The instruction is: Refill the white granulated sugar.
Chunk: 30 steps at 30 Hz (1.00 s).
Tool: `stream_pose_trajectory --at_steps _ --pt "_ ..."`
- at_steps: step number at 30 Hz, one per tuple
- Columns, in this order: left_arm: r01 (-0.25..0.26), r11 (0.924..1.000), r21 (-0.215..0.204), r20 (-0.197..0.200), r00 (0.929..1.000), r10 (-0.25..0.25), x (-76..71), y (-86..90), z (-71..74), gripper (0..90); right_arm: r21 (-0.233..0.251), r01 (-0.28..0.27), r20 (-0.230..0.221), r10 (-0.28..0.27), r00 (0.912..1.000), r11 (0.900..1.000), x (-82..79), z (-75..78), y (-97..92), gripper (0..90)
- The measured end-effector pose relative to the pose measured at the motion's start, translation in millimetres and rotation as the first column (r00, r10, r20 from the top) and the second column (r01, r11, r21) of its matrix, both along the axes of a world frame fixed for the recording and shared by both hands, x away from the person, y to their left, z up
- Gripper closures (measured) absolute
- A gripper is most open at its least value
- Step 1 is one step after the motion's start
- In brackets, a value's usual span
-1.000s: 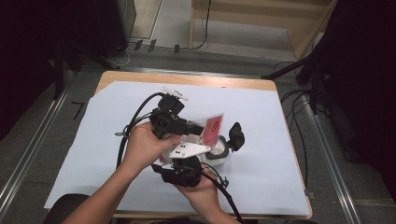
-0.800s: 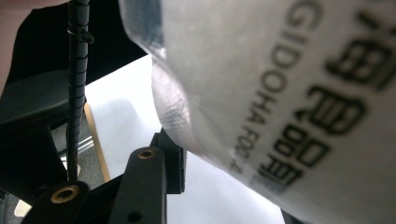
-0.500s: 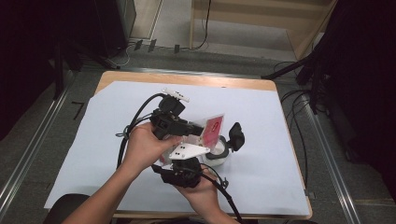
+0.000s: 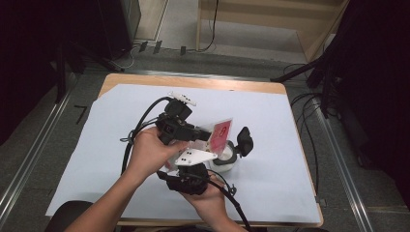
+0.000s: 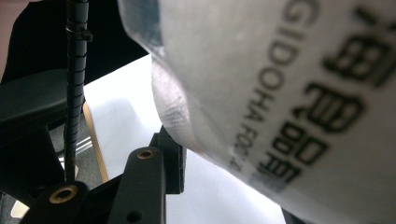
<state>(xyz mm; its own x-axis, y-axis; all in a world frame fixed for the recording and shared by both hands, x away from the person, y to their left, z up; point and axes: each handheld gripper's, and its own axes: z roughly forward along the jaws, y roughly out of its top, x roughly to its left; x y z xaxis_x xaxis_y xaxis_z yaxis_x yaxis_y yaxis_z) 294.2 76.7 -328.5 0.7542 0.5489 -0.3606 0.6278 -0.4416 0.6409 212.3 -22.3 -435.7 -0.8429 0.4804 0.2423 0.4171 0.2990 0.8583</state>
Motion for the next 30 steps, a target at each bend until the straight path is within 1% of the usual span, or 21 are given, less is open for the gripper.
stream_pose_trajectory --at_steps 11,13,16,19,23,25,29,30 --pt "0.000 1.0000 -0.003 -0.002 1.0000 0.000 0.0 -0.3 0.2 80.7 0.002 0.008 -0.004 -0.008 1.0000 1.0000 -0.2 0.4 -0.2 63.1" --pt "-0.006 1.0000 -0.007 -0.008 0.9999 0.006 0.5 -0.2 0.1 80.2 0.004 0.007 -0.010 -0.007 0.9999 1.0000 0.0 1.0 -0.5 63.1" --pt "-0.006 0.9999 -0.014 -0.017 0.9998 0.005 1.8 0.2 0.0 79.0 0.013 0.009 -0.033 -0.009 0.9994 0.9999 0.8 2.7 -1.1 63.2" --pt "-0.008 0.9996 -0.026 -0.021 0.9997 0.007 2.1 0.0 -0.4 77.9 0.015 0.013 -0.035 -0.013 0.9993 0.9998 1.3 3.3 -1.5 63.2" --pt "-0.005 0.9997 -0.023 -0.024 0.9997 0.004 2.4 0.1 0.2 75.6 0.021 0.019 -0.044 -0.018 0.9989 0.9996 1.8 4.4 -2.1 63.3" --pt "0.004 0.9993 -0.038 -0.030 0.9995 -0.006 3.1 -0.1 -0.5 73.9 0.022 0.031 -0.049 -0.030 0.9984 0.9993 1.8 4.7 -2.1 63.3" --pt "-0.002 0.9996 -0.029 -0.033 0.9994 0.001 4.3 0.4 -0.7 73.9 0.024 0.040 -0.061 -0.039 0.9974 0.9989 2.1 6.1 -2.5 63.4" --pt "-0.001 0.9993 -0.037 -0.042 0.9991 0.000 4.9 0.6 -1.1 74.0 0.023 0.040 -0.062 -0.038 0.9974 0.9989 2.0 6.2 -2.6 63.4"
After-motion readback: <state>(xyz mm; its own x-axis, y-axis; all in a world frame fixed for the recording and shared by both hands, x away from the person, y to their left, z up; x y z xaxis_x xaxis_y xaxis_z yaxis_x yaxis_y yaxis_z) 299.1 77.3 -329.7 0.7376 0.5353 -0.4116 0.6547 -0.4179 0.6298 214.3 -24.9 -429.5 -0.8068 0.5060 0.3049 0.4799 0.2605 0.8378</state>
